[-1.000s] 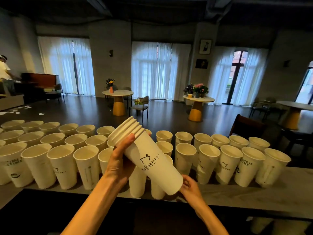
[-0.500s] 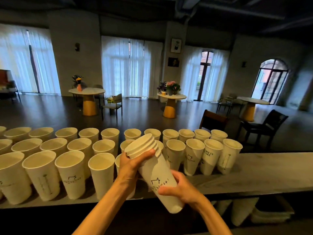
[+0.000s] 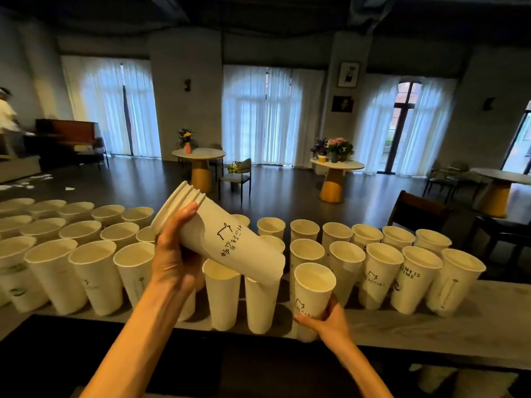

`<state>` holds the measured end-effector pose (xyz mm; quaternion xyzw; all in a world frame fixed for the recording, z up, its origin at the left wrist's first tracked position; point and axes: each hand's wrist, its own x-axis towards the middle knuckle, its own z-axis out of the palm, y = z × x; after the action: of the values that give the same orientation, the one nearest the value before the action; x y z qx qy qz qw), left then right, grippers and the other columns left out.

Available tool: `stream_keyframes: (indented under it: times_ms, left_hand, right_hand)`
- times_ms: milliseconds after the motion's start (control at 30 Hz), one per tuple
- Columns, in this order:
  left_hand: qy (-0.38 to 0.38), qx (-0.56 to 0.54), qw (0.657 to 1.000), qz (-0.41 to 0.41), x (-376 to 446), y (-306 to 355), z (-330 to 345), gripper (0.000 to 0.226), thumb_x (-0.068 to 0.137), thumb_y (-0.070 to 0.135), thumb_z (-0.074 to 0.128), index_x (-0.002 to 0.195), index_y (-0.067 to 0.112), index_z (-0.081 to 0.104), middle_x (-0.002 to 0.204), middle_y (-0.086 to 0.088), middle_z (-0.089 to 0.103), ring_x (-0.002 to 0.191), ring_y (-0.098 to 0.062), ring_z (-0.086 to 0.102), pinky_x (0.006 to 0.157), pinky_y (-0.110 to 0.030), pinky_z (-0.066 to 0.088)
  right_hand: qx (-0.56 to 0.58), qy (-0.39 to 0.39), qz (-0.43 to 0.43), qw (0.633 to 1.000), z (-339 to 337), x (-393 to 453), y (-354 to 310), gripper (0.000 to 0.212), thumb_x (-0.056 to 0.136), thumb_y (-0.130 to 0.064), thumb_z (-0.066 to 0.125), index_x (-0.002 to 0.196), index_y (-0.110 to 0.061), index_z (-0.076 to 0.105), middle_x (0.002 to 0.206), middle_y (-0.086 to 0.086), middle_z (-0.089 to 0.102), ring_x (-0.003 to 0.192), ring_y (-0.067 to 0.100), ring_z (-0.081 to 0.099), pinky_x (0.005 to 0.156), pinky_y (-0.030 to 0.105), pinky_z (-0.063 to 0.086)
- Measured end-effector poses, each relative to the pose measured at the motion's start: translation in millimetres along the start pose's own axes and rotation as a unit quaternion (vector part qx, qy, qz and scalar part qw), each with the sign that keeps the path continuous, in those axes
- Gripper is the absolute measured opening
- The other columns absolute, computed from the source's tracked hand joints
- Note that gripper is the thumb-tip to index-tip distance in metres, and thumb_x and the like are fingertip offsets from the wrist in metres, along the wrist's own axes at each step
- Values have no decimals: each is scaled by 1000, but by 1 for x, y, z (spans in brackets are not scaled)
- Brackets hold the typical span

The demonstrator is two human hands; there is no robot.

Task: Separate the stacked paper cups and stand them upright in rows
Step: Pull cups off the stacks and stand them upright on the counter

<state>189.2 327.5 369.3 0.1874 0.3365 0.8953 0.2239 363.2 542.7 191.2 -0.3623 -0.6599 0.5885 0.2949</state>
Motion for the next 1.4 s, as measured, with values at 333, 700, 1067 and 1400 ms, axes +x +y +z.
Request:
stream_keyframes:
  times_ms: [333, 700, 1067, 1400]
  left_hand:
    - [-31, 23, 999, -26, -5, -13, 0, 77, 53, 33, 85, 125, 14, 65, 119, -17, 69, 107, -28, 65, 89, -48, 58]
    - [-218, 78, 951, -203, -59, -119, 77, 65, 42, 35, 91, 104, 19, 78, 112, -19, 73, 96, -28, 71, 82, -43, 60]
    - [-161, 178, 965, -111, -66, -167, 116, 76, 45, 45, 86, 116, 25, 69, 105, 3, 76, 96, -18, 72, 70, -31, 59]
    - [-36, 63, 997, 26, -20, -85, 104, 114, 31, 58, 94, 133, 21, 60, 126, -13, 64, 111, -24, 62, 77, -36, 59]
  right_hand:
    - [-20, 3, 18, 1000, 10, 5, 0, 112, 50, -23, 95, 145, -22, 35, 143, 1, 50, 134, 25, 46, 108, 49, 42]
    - [68, 24, -3, 997, -83, -40, -40, 17, 87, -32, 65, 99, -19, 67, 92, 4, 72, 94, 24, 70, 66, 22, 53]
    - [-40, -106, -13, 993, -139, -69, -38, 98, 44, -54, 91, 129, -21, 54, 119, 1, 67, 104, 12, 66, 80, 26, 56]
    - [21, 14, -28, 999, -106, -6, -10, 108, 58, -11, 91, 147, -21, 30, 138, -2, 50, 133, 22, 46, 107, 44, 41]
